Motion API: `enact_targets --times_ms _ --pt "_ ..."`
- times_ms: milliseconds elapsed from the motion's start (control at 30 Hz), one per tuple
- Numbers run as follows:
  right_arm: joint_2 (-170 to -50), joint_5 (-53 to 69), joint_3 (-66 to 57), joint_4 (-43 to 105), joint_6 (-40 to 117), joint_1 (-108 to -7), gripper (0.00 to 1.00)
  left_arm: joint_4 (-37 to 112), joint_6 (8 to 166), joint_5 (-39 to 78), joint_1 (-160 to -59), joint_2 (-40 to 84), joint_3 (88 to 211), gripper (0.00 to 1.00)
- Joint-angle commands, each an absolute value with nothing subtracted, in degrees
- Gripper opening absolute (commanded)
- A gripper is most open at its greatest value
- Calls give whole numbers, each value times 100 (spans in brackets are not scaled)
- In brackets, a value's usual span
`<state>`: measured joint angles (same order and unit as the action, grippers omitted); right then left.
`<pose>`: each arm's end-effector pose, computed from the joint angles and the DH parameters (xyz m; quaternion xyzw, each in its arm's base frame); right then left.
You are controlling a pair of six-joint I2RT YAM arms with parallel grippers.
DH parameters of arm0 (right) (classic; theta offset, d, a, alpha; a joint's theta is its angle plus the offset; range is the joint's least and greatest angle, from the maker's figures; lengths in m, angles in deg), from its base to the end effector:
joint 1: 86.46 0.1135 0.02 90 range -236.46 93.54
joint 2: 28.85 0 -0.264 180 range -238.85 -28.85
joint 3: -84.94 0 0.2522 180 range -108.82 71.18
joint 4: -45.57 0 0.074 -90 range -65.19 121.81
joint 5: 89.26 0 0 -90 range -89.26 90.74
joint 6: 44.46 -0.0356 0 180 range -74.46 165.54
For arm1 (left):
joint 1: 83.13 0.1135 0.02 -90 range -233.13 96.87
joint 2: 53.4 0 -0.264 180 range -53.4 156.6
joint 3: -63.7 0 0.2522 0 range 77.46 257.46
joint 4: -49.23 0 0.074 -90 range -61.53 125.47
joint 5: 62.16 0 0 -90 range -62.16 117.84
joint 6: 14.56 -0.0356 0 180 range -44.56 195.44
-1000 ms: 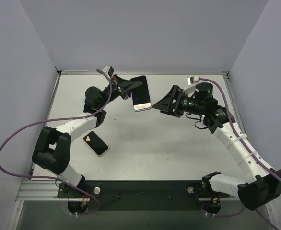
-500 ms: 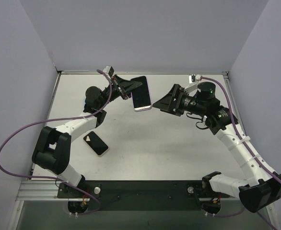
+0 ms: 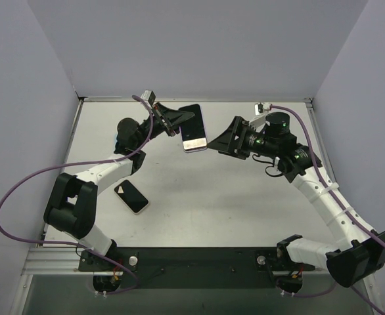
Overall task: Take the phone out of the phone case
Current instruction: Remove the phone case from the phone.
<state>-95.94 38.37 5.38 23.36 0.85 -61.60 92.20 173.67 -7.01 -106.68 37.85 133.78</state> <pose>0.2306 0.1308 0.3938 -0.0801 0.7487 0.5505 0.3605 0.3189 -0.1612 0.3247 -0.1273 0.5757 -0.7719 0.2377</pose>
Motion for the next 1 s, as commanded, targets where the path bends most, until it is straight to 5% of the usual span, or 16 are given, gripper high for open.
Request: enact_targets --times_ms 0,433,967 --pt "-9784 3406 412 2100 282 -6088 63 9708 17511 -600 -10730 3493 13573 0" --pt "-10504 2035 165 861 555 -5965 59 10050 17853 -459 -10773 3397 13635 0" --pt "-11463 2245 130 1519 564 -5956 58 10639 18434 -274 -10861 3388 13635 0"
